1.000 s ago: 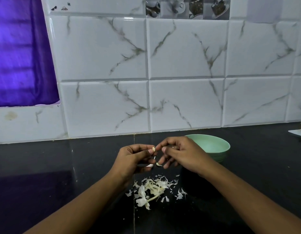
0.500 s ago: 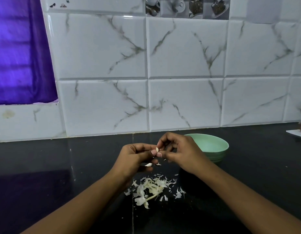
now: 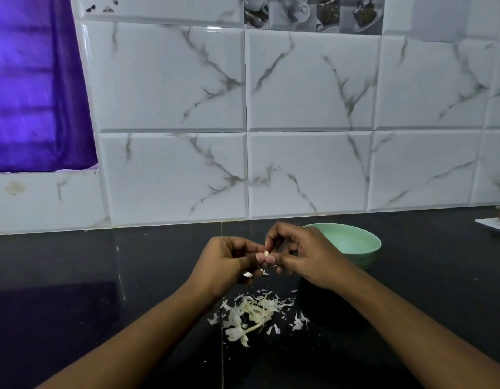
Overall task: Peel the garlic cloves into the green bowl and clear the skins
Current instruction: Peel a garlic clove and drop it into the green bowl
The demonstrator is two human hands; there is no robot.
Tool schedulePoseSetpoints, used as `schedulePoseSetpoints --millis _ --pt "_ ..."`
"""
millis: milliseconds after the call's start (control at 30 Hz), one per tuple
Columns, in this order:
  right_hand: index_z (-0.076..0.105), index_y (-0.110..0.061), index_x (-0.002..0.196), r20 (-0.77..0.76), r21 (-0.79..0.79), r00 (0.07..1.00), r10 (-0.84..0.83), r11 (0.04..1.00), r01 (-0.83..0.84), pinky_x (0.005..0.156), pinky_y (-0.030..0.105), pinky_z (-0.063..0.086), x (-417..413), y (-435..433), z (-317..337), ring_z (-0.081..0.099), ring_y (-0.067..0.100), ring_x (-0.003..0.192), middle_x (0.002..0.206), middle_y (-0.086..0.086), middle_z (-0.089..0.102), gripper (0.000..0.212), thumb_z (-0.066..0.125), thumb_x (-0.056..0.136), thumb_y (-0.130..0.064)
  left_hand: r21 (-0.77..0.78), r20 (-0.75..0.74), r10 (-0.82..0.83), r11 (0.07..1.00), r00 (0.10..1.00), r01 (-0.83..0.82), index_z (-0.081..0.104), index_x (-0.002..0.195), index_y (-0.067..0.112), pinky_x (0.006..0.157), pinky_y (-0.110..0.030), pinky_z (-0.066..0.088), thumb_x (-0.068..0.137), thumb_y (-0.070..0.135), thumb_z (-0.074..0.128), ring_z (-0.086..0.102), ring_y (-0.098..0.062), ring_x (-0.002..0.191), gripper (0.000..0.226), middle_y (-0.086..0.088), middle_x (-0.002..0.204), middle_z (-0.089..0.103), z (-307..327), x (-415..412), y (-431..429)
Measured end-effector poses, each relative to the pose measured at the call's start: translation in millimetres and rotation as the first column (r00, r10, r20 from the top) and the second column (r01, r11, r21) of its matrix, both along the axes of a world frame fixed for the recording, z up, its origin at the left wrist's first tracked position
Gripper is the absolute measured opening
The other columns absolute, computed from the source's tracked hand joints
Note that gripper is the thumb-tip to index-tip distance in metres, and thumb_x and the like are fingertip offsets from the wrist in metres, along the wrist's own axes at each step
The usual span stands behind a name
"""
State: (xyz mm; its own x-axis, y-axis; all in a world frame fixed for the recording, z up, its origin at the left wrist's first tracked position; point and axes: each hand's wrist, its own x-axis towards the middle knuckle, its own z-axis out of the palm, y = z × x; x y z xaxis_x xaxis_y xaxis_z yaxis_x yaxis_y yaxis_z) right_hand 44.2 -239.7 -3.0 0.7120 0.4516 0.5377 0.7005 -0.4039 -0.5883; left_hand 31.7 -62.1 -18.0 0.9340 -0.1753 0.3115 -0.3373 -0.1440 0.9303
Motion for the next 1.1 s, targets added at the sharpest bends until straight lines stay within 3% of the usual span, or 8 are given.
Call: schedulePoseSetpoints --millis 100,200,300,400,567,767,933,1100 --pt "0.056 -0.026 0.078 0.035 -0.029 0.999 -0.035 0.999 0.036 0.058 0.039 0.052 0.8 0.3 -0.1 0.067 0.013 0.058 0.073 0.002 0.070 0.019 0.073 0.081 -0.020 0.002 0.009 0.007 1.000 1.000 -0.007 0.072 0.088 0.009 0.058 -0.025 0.051 0.087 0.006 0.065 0.065 -0.013 0.063 0.008 -0.010 0.076 0.074 0.4 0.1 0.1" --pt "0.056 -0.026 0.077 0.047 -0.049 0.997 -0.053 0.997 0.055 0.055 0.030 0.048 1.6 0.5 -1.1 0.066 0.013 0.056 0.071 0.003 0.069 0.018 0.074 0.081 -0.024 -0.023 -0.007 0.001 1.000 1.000 -0.001 0.072 0.088 0.008 0.056 -0.024 0.051 0.087 0.005 0.065 0.066 -0.013 0.063 0.008 -0.007 0.072 0.073 -0.6 -0.4 -1.4" --pt "0.058 -0.025 0.077 0.096 -0.087 0.992 -0.079 0.992 0.087 0.053 0.030 0.044 4.3 0.8 -3.5 0.061 0.015 0.056 0.066 -0.001 0.065 0.015 0.072 0.082 -0.028 -0.084 -0.049 -0.022 0.996 0.999 0.018 0.071 0.093 0.008 0.055 -0.022 0.051 0.088 0.005 0.063 0.065 -0.010 0.062 0.010 -0.005 0.071 0.072 -1.5 -1.9 -4.0" --pt "0.059 -0.022 0.077 0.085 -0.062 0.993 -0.077 0.995 0.083 0.053 0.025 0.043 4.9 -0.5 -2.9 0.055 0.005 0.054 0.063 -0.008 0.061 0.014 0.071 0.082 -0.020 -0.107 -0.037 -0.066 0.992 0.997 0.061 0.071 0.103 0.012 0.058 -0.025 0.051 0.089 0.004 0.062 0.065 -0.012 0.066 0.018 -0.005 0.077 0.072 0.8 -3.3 -5.3" --pt "0.059 -0.023 0.076 0.056 -0.054 0.996 -0.064 0.996 0.067 0.059 0.037 0.051 4.8 -2.2 -1.4 0.054 0.006 0.057 0.065 -0.005 0.062 0.013 0.070 0.080 -0.016 -0.055 0.000 -0.030 0.998 1.000 0.030 0.073 0.089 0.011 0.070 -0.036 0.054 0.087 0.005 0.065 0.069 -0.015 0.069 0.011 -0.009 0.076 0.073 1.0 -2.5 -3.2" --pt "0.059 -0.020 0.074 0.032 -0.070 0.998 -0.062 0.995 0.064 0.058 0.037 0.052 4.7 -1.4 -3.0 0.052 0.004 0.055 0.061 -0.008 0.058 0.014 0.071 0.080 -0.019 -0.021 -0.044 -0.031 0.999 0.999 0.030 0.071 0.085 0.009 0.057 -0.022 0.050 0.084 0.011 0.069 0.065 -0.010 0.064 0.003 -0.005 0.071 0.070 -0.9 -2.1 -1.4" --pt "0.058 -0.024 0.072 0.019 -0.079 0.998 -0.057 0.995 0.059 0.059 0.040 0.053 2.8 1.3 -2.0 0.054 0.006 0.057 0.065 -0.002 0.062 0.018 0.068 0.079 -0.011 -0.133 -0.142 -0.018 0.991 0.990 -0.001 0.069 0.080 0.010 0.050 -0.024 0.050 0.084 0.009 0.067 0.059 -0.014 0.055 0.005 -0.006 0.065 0.063 0.0 -1.6 -2.6" --pt "0.056 -0.027 0.071 0.006 -0.097 0.999 -0.046 0.994 0.046 0.058 0.035 0.052 -0.2 0.9 0.2 0.053 0.004 0.055 0.064 -0.005 0.060 0.022 0.069 0.078 -0.010 -0.247 -0.199 -0.013 0.968 0.980 -0.037 0.067 0.078 0.009 0.045 -0.022 0.047 0.087 0.003 0.058 0.060 -0.013 0.052 0.014 -0.007 0.067 0.067 -0.5 -0.7 -2.7"
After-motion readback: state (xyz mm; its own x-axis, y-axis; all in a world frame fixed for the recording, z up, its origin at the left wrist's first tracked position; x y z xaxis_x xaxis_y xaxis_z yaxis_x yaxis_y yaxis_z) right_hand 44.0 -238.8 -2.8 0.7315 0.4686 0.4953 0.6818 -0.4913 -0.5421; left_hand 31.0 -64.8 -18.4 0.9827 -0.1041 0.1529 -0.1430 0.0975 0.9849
